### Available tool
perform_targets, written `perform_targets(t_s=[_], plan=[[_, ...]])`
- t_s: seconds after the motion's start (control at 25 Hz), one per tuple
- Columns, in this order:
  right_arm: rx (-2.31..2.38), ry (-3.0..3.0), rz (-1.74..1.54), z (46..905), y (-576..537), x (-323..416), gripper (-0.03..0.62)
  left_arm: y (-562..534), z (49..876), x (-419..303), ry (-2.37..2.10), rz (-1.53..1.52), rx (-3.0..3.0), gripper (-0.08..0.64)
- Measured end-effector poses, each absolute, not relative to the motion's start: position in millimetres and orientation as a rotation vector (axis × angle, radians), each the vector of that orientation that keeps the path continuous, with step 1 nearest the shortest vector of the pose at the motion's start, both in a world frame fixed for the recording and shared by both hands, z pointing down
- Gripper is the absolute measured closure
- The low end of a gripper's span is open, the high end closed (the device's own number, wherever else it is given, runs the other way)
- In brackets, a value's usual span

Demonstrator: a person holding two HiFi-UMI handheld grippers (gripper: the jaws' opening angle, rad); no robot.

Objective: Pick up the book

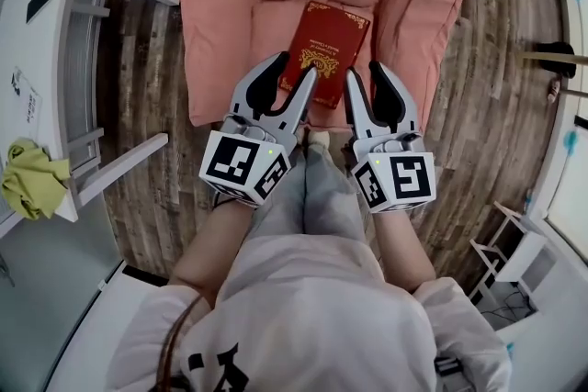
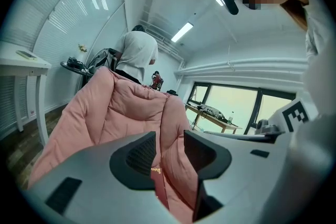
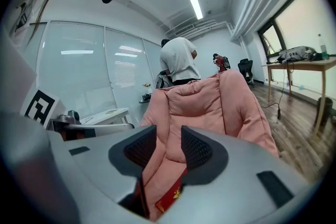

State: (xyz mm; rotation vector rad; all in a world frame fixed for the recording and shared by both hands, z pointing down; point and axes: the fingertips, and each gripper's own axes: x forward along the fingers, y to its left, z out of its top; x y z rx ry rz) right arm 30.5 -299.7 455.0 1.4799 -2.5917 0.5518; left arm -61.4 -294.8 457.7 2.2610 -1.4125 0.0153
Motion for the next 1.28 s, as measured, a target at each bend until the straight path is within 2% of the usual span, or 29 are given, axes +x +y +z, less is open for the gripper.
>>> perform_targets(t_s=[1.28], plan=[[1.481, -2.453, 0.585, 590, -306, 26, 0.446, -297, 590, -74, -1.448, 0.144, 2.237, 0.407]])
